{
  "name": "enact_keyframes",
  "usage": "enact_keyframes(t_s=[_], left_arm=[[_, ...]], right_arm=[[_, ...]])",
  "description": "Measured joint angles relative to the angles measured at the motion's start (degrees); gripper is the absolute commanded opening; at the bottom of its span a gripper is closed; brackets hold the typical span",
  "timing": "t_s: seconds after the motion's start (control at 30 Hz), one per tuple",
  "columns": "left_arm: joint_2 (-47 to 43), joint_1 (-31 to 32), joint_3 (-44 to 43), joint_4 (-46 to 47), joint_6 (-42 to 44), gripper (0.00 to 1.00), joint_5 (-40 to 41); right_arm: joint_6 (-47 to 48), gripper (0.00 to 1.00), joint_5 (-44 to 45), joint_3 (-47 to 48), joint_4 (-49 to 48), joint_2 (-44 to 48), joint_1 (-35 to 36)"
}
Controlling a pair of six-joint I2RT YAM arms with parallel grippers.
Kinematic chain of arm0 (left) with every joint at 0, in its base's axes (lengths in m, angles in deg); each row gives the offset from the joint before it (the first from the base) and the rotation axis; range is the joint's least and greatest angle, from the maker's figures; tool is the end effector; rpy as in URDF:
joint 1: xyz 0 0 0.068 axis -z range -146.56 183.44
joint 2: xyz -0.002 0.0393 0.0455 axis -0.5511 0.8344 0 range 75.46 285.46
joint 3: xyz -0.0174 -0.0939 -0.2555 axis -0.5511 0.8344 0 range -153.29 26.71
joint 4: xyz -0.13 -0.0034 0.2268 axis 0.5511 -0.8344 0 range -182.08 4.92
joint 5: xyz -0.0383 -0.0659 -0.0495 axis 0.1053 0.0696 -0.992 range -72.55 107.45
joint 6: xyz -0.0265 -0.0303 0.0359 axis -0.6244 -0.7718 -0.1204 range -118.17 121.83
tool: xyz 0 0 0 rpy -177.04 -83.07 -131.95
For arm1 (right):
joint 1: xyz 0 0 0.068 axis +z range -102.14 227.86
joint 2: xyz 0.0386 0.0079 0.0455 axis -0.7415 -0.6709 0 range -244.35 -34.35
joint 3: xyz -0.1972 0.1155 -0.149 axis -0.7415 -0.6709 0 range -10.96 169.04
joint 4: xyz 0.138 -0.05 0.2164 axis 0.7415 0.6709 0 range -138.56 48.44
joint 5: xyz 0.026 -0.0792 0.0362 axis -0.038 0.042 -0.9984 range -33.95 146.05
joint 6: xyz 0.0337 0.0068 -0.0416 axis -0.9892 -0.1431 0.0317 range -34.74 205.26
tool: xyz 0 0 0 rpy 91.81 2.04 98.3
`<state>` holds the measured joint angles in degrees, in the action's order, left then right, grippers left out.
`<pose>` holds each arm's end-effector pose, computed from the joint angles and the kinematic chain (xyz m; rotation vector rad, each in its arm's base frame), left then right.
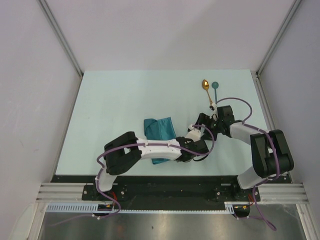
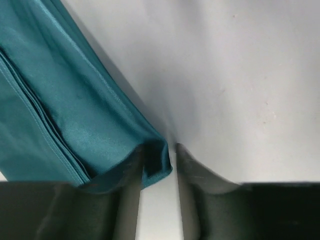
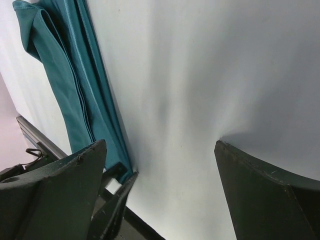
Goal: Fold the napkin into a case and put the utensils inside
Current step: Pick up the lower triangle-folded napkin from the center of the board.
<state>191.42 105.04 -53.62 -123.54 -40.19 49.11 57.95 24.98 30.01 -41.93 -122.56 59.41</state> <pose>0.1435 -0.3719 0.1566 0.5491 2.4722 0.0968 0.2743 0.0749 0.1538 0.1213 2.5722 0.9508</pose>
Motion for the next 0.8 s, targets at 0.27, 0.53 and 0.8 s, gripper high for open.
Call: enact_keyframes(t_s=[0.27, 0.53, 0.8], left_arm=[[-2.03, -0.17, 3.26, 1.36, -0.07, 0.00, -1.29], [-14.86, -1.92, 17.05, 5.38, 0.02, 0.00, -3.65], [-24.79, -3.21, 25.09, 12.68, -0.07, 0.00, -5.51]], right_arm=[[0.00, 0.99, -1.51, 3.87, -0.52, -4.11, 2.08], [-1.31, 0.99, -1.99, 7.76, -2.08, -8.20, 7.58], [-7.78, 0.95, -2.23, 8.33, -7.69, -10.75, 11.98]])
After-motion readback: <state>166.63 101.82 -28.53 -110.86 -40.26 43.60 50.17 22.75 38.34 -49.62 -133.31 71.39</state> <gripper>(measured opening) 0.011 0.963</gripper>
